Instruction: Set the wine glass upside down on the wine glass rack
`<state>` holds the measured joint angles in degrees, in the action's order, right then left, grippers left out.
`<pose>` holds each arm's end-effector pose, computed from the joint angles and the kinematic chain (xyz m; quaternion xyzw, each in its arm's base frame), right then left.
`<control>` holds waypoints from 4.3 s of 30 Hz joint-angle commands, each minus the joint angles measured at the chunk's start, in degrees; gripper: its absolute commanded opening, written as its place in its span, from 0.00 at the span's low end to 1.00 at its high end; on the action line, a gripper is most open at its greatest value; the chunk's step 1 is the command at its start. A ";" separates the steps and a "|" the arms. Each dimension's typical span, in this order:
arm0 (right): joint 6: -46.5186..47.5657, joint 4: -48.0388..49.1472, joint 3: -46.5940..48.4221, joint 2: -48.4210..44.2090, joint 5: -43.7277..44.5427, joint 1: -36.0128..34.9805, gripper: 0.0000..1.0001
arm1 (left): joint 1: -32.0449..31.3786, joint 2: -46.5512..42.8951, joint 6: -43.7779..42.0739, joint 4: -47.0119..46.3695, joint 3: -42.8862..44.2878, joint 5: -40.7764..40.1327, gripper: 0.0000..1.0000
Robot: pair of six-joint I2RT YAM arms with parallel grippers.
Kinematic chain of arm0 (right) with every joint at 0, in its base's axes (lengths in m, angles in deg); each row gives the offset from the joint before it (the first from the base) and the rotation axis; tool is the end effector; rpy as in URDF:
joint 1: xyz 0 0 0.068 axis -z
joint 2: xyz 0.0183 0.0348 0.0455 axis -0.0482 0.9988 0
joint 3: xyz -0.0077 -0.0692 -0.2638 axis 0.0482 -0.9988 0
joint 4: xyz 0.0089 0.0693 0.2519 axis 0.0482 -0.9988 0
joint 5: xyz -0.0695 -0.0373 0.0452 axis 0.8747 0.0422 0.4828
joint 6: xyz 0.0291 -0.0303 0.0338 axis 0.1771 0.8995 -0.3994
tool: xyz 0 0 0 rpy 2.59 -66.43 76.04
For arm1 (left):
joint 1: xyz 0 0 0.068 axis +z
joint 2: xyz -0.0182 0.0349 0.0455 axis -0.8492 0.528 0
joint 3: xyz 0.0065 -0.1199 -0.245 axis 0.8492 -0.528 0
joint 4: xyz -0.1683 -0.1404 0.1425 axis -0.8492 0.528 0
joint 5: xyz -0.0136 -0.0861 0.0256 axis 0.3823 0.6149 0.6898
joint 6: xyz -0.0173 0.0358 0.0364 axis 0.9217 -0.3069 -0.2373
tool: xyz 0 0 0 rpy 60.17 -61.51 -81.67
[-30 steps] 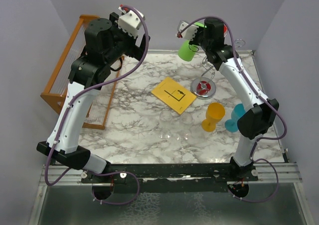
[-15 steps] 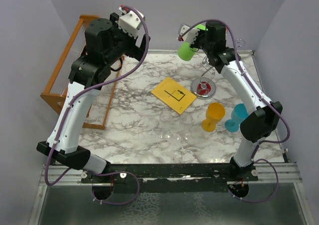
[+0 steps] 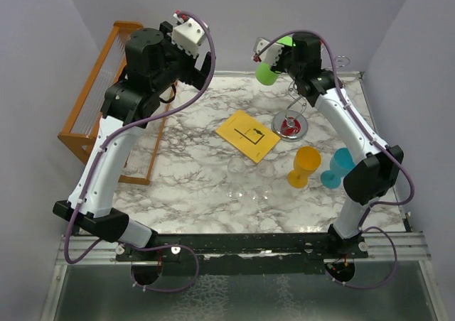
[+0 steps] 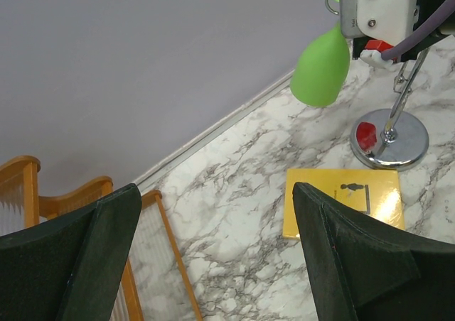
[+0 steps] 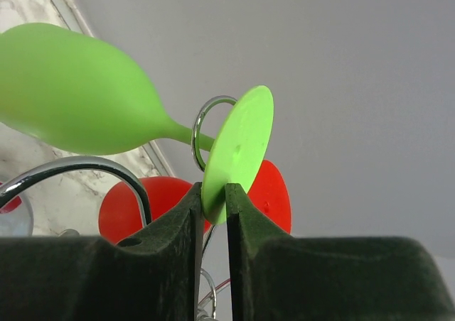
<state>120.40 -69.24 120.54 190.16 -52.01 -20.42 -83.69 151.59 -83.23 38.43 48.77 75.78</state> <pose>0.3888 0.1593 0.4103 -0.5191 0.6312 -0.2687 0.5098 0.2544 -0.1252 0.5325 0.2765 0.6998 -0.1026 0.6506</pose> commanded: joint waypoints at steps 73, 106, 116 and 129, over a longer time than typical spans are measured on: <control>-36.18 -6.03 -4.56 -25.58 -16.48 4.35 0.78 | -17.17 2.64 -24.85 25.21 -15.56 20.87 0.77; -35.47 -6.30 -7.34 -27.13 -18.42 7.01 0.80 | -24.18 11.80 -30.51 33.31 -13.30 7.45 0.00; -34.66 -5.78 -7.36 -27.39 -15.74 8.00 0.80 | -24.19 6.72 -29.72 36.43 -11.79 -4.48 0.00; -38.98 -8.75 -6.06 -26.92 -31.98 8.62 0.79 | -19.98 3.00 -21.89 32.68 3.16 -3.41 0.00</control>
<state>84.49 -75.51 113.20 163.67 -72.56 -12.11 -106.33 156.75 -109.13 73.64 45.21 70.18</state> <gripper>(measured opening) 0.798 0.059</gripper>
